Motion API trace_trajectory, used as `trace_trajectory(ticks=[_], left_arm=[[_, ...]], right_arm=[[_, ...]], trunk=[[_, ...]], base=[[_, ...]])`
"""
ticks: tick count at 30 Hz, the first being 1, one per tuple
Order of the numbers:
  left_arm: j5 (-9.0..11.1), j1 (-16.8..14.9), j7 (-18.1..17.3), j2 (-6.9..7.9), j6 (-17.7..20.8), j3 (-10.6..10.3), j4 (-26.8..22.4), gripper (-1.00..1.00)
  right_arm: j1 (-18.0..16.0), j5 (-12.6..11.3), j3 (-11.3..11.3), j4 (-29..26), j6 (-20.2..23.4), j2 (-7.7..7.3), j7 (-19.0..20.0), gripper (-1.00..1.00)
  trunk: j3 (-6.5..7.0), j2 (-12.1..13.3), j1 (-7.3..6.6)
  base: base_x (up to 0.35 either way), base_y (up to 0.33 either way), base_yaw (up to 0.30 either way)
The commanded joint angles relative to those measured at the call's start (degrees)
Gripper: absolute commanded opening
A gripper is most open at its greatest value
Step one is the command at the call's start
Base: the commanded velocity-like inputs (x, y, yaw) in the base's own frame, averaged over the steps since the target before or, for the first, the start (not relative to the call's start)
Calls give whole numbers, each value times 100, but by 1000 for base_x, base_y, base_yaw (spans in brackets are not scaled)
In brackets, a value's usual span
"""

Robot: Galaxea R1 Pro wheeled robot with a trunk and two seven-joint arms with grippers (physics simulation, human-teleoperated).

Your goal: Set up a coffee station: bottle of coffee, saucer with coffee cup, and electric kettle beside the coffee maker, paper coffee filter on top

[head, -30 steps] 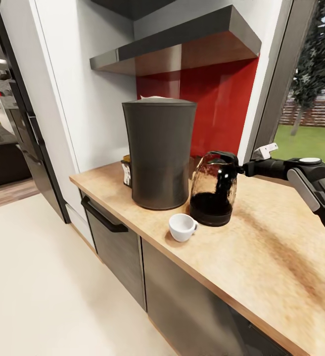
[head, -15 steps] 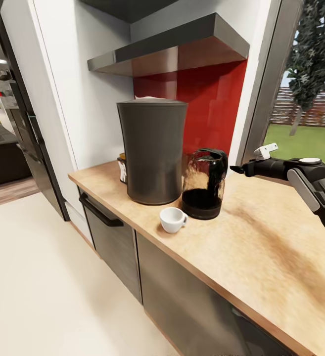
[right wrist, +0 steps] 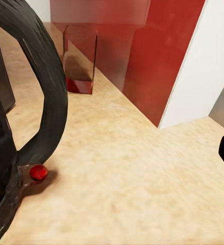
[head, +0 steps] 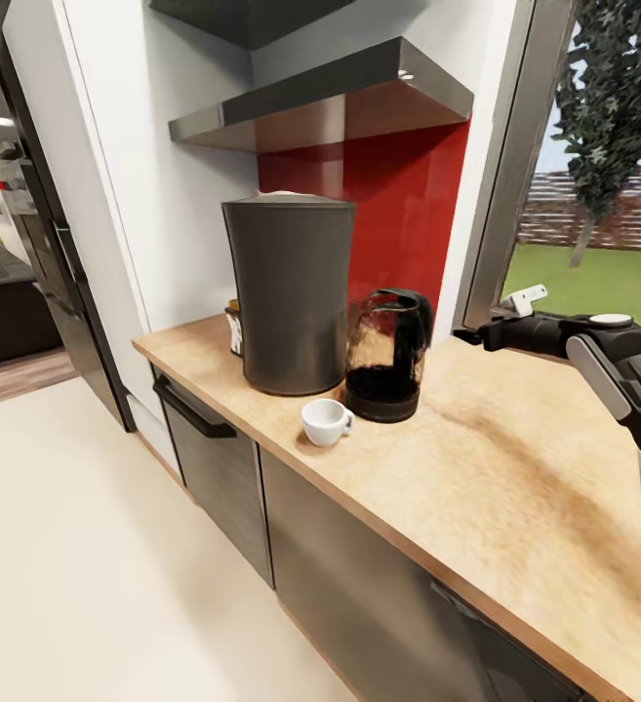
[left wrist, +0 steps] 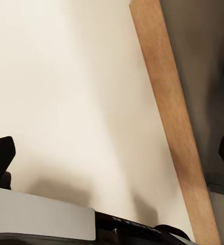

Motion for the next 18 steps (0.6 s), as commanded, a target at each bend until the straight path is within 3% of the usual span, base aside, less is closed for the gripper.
trace_trajectory(ticks=[1, 9, 18], left_arm=[[-46, -4, -16, 1, -31, 45, 8, 100], [-46, -4, -18, 1, -30, 45, 8, 100], [-46, -4, -11, 1, -31, 45, 8, 100]], right_arm=[[-5, -20, 11, -19, 22, -6, 2, 100], [63, -11, 12, -75, 14, -6, 215, 100], [75, 3, 12, -80, 13, -11, 301, 100]], trunk=[[-6, -3, -1], [-6, -3, -1], [-6, -3, -1]], base=[[-13, 60, 0], [-50, 184, 0], [-10, 35, 0]])
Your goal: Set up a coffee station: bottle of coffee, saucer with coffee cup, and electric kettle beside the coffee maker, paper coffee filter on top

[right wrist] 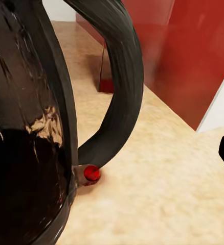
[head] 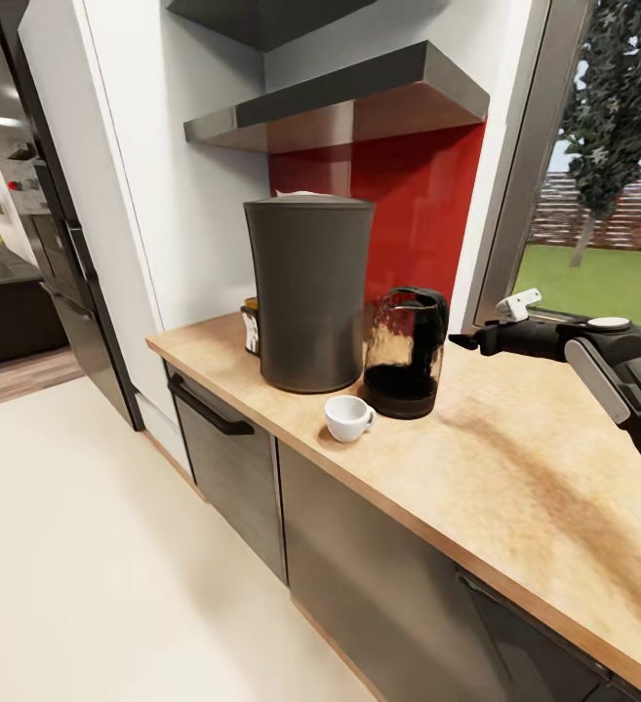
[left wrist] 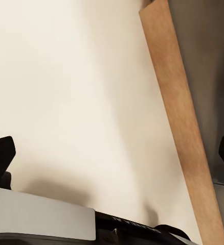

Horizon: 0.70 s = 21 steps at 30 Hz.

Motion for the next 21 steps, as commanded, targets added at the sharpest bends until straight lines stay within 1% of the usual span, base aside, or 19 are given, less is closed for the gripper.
trace_trajectory(ticks=[1, 8, 10, 21], left_arm=[[-46, -4, -15, 1, -34, 45, 8, 100], [-46, -4, -15, 1, -30, 45, 8, 100], [-46, -4, -15, 1, -28, 45, 8, 100], [-46, -4, -15, 1, -26, 45, 8, 100]], right_arm=[[-6, -24, 10, -3, 25, -7, -2, 100], [-6, -20, 10, -2, 33, -9, 0, 100], [-6, -17, 10, 2, 33, -10, 0, 100], [-6, -14, 10, 4, 34, -10, 0, 100]], trunk=[[-6, -3, -1], [-6, -3, -1], [-6, -3, -1], [-6, -3, -1]], base=[[-1, 4, 0], [-3, 3, 0], [-104, 87, 0], [-233, 200, 0]])
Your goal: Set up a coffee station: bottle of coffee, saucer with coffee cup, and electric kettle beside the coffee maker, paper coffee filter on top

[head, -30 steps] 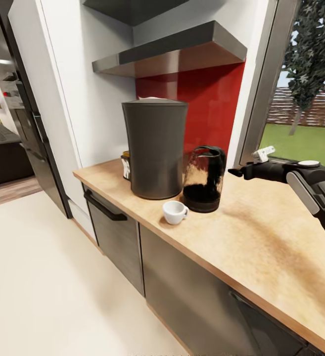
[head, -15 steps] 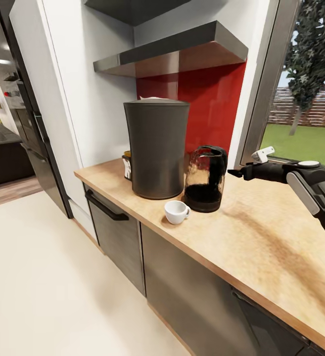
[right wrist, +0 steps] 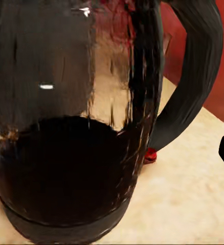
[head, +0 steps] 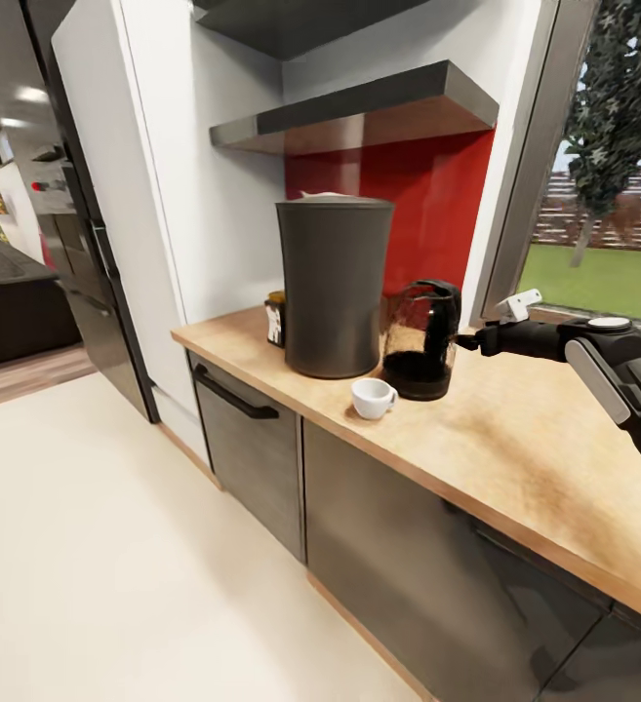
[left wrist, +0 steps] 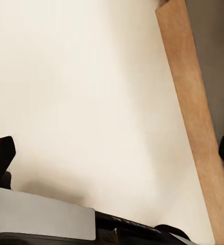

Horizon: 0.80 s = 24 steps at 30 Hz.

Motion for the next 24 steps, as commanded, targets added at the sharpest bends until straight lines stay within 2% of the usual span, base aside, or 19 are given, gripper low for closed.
trace_trajectory(ticks=[1, 16, 24], left_arm=[[-48, -5, -14, 3, -33, 45, 9, 100], [-48, -5, -15, 1, -33, 45, 9, 100], [-48, -5, -14, 1, -33, 45, 9, 100]], right_arm=[[-8, -24, 12, -3, 28, -5, -5, 100], [-8, -24, 12, -2, 28, -5, -5, 100], [-8, -45, 8, 6, 23, -5, -1, 100]], trunk=[[-6, -3, -3], [-6, -3, -3], [-6, -3, -3]], base=[[-208, 216, 0], [-232, 219, 0], [-40, 35, 0]])
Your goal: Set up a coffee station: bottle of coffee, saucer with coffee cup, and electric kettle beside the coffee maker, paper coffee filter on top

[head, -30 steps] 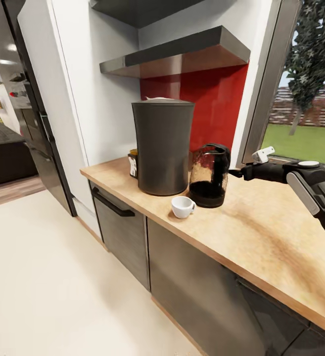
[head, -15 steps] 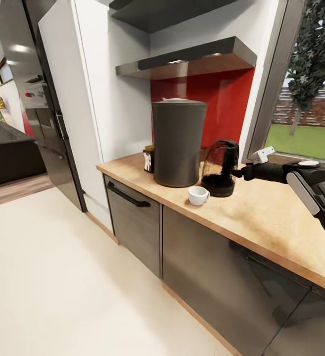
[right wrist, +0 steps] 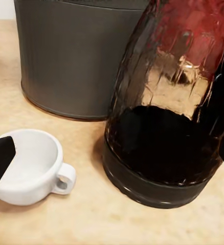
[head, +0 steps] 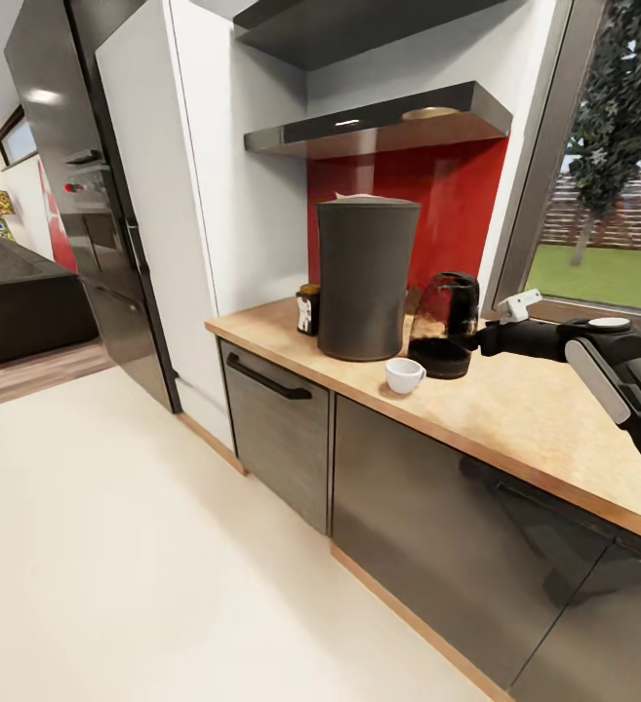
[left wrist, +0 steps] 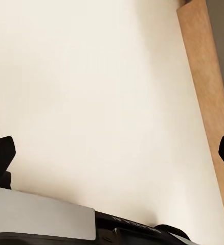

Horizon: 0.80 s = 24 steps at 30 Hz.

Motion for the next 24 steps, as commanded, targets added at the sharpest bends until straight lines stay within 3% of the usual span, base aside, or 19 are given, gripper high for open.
trace_trajectory(ticks=[1, 4, 5, 6, 7, 13, 18, 22, 24], left_arm=[[-46, -4, -15, 1, -33, 45, 8, 100], [-46, -4, -15, 1, -33, 45, 8, 100], [-46, -4, -15, 0, -33, 45, 8, 100], [-46, -4, -15, 0, -33, 45, 8, 100], [-46, -4, -13, 0, -33, 45, 8, 100], [-46, -4, -8, 0, -33, 41, 8, 100], [-46, -4, -1, 0, -33, 38, 8, 100], [-46, -4, 1, 0, -33, 37, 8, 100], [-46, -4, -2, 0, -33, 37, 8, 100]], right_arm=[[-7, -27, 10, -3, 24, -5, -3, 100], [-7, -56, 7, -8, 22, 1, 0, 100], [-7, -615, 6, -29, 28, 7, -1, 100], [-7, -781, 6, -34, 28, 8, -3, 100], [-5, -1139, 8, -58, 25, 12, -5, 100], [54, -2119, 21, -410, 11, 38, -29, 100], [198, -2571, 33, -1045, 9, 85, -198, 100], [433, -2865, 50, -1633, 11, 354, -692, 100], [697, -2960, 121, -1856, 10, 593, -1019, 100]], trunk=[[-6, -3, 0], [-6, -3, 0], [-6, -3, 0], [-6, -3, 0], [-6, -3, 0], [-6, -3, 0], [-6, -3, 0], [-6, -3, 0], [-6, -3, 0]], base=[[-3, 3, 0], [-1, 1, 0], [0, 0, 0], [0, 0, 0], [0, 0, 0], [0, 0, 0], [0, 0, 0], [0, 0, 0], [0, 0, 0]])
